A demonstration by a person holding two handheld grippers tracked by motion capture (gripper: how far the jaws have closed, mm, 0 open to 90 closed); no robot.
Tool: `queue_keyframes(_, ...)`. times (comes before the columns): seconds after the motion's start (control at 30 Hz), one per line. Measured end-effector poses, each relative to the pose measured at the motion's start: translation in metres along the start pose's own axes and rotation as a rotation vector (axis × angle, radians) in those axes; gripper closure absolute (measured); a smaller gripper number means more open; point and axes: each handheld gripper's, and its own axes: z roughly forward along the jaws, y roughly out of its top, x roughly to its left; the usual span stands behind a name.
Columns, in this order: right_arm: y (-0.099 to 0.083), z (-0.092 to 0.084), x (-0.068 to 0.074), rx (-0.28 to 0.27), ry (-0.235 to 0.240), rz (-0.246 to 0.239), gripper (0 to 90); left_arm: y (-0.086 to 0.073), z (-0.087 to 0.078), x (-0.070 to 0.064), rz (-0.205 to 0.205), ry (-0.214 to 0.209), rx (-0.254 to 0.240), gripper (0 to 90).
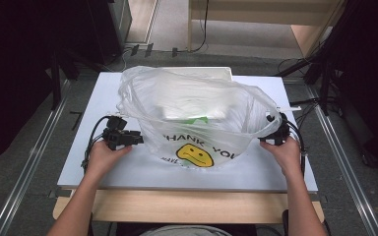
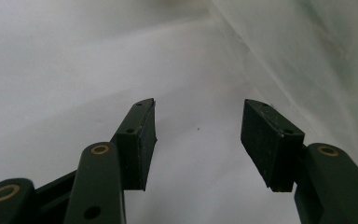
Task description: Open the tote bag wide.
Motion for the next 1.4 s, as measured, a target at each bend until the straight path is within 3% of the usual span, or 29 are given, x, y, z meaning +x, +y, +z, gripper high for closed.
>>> queue_keyframes(0.1, 0.003, -0.002, 0.0, 0.001, 0.014, -0.003, 29.7, 0.009, -0.004, 0.003, -0.013, -0.019, -0.011, 47.0)
queue_keyframes(0.23, 0.011, -0.016, -0.003, -0.053, 0.061, -0.004, 34.6, 0.023, -0.012, 0.002, 0.017, -0.019, -0.007, 48.9)
queue_keyframes(0.3, 0.016, -0.023, -0.004, -0.052, 0.093, 0.0, 35.3, 0.031, -0.018, 0.001, 0.034, -0.021, -0.007, 50.8)
queue_keyframes(0.4, 0.024, -0.034, -0.003, -0.074, 0.087, -0.039, 37.3, 0.042, -0.025, -0.003, 0.063, -0.011, -0.008, 53.2)
queue_keyframes(0.57, 0.04, -0.049, -0.002, -0.098, 0.105, -0.061, 41.3, 0.057, -0.037, -0.008, 0.09, -0.02, -0.004, 56.0)
queue_keyframes(0.77, 0.056, -0.064, -0.001, -0.1, 0.143, -0.07, 47.4, 0.072, -0.052, -0.006, 0.076, -0.039, -0.031, 60.2)
queue_keyframes(0.87, 0.062, -0.07, -0.001, -0.103, 0.138, -0.085, 49.9, 0.077, -0.058, -0.005, 0.072, -0.035, -0.031, 63.3)
queue_keyframes(0.97, 0.064, -0.076, -0.004, -0.146, 0.188, -0.048, 52.4, 0.082, -0.065, -0.005, 0.086, -0.041, -0.033, 66.5)
queue_keyframes(1.1, 0.07, -0.083, -0.003, -0.125, 0.159, -0.086, 53.9, 0.09, -0.075, -0.008, 0.114, -0.026, -0.03, 70.2)
queue_keyframes(1.17, 0.076, -0.09, 0.0, -0.151, 0.174, -0.091, 54.9, 0.095, -0.081, -0.009, 0.112, -0.038, -0.041, 72.5)
queue_keyframes(1.23, 0.083, -0.097, 0.002, -0.165, 0.169, -0.11, 56.4, 0.1, -0.085, -0.011, 0.129, -0.019, -0.039, 74.0)
queue_keyframes(1.4, 0.099, -0.109, 0.005, -0.184, 0.197, -0.123, 57.7, 0.117, -0.101, -0.013, 0.132, -0.042, -0.053, 75.7)
